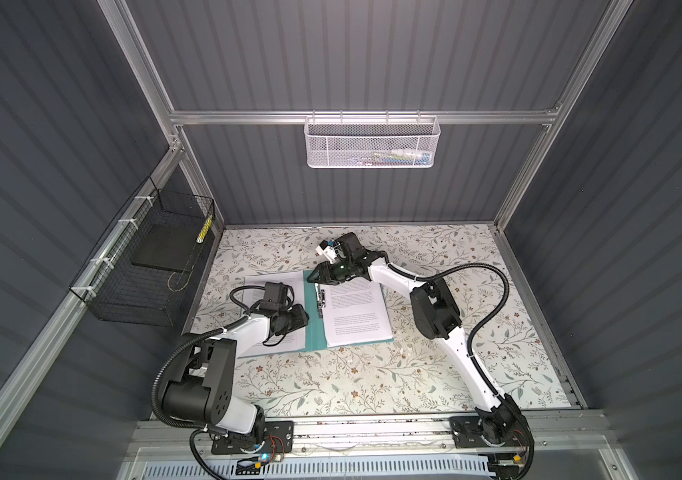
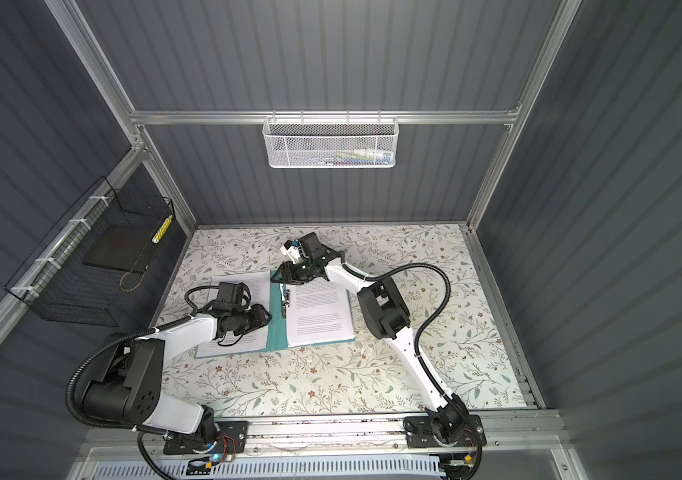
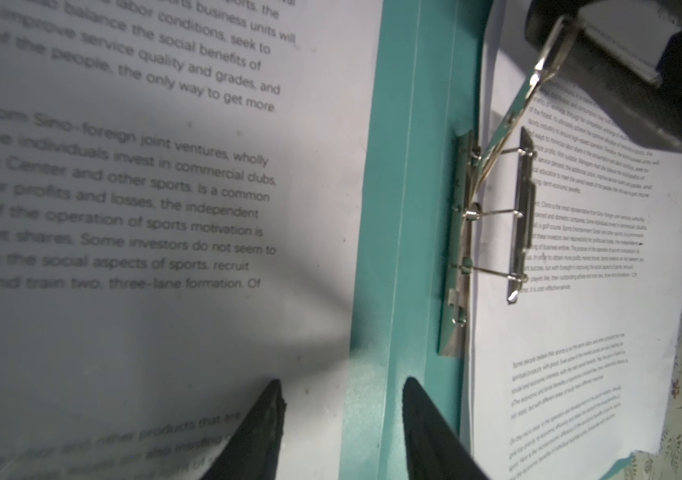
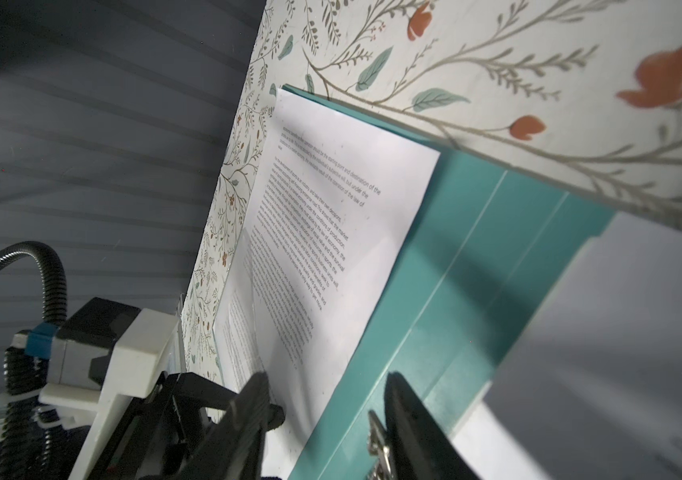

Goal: Put the files into the folder

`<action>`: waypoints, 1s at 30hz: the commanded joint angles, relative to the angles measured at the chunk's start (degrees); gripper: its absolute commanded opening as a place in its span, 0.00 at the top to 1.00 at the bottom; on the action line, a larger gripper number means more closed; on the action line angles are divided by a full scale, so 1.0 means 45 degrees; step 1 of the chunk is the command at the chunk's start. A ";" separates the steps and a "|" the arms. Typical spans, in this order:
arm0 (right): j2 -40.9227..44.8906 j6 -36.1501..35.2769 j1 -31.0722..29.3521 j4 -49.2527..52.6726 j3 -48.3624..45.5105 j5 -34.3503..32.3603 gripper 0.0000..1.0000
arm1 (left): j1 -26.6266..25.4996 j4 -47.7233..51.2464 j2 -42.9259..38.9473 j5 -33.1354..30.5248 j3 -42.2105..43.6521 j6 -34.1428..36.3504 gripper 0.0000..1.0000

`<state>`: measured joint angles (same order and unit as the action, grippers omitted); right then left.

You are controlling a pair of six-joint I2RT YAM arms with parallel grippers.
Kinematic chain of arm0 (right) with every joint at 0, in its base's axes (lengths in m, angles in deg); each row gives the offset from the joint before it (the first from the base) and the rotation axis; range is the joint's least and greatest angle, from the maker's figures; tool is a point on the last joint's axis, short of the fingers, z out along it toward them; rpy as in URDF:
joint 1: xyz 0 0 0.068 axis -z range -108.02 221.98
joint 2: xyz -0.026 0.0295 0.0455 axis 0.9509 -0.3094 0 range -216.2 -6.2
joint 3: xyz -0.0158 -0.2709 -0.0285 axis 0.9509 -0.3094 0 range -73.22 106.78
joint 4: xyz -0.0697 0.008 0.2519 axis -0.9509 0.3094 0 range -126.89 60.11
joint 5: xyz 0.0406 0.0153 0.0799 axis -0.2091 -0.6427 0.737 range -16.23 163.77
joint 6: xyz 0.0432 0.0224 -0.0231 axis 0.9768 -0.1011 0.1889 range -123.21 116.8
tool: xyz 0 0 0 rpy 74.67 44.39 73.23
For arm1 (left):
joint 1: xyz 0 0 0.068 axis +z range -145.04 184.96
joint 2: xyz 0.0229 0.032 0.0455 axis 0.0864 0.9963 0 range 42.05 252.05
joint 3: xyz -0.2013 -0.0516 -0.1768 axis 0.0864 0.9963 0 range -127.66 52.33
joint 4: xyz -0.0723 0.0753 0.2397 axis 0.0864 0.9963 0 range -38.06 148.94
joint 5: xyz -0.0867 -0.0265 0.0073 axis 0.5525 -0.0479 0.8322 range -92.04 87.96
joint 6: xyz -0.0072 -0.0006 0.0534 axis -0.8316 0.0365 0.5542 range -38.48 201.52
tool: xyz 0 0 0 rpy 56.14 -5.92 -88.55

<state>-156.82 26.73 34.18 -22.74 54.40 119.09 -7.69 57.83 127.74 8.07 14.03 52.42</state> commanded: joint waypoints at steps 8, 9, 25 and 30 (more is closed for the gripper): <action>0.0824 0.0250 -0.0052 -0.1386 -0.1547 0.0710 0.53 | 0.0059 -0.0020 0.0352 0.0078 -0.0005 -0.0025 0.52; 0.0931 0.0248 -0.0057 -0.1436 -0.1692 0.0710 0.54 | 0.0056 -0.0042 0.0352 0.0078 0.0015 -0.0028 0.52; 0.2585 0.0418 -0.0213 -0.2957 -0.4256 0.0655 0.54 | 0.0058 -0.0318 0.0158 0.0131 0.0361 -0.0137 0.53; 0.3306 0.0553 -0.0232 -0.2822 -0.5013 -0.0064 0.54 | 0.0057 -0.0390 0.0067 0.0166 0.0407 -0.0225 0.53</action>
<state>-145.26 28.85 33.52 -36.25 32.95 120.60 -7.69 55.23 128.18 8.31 14.58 52.37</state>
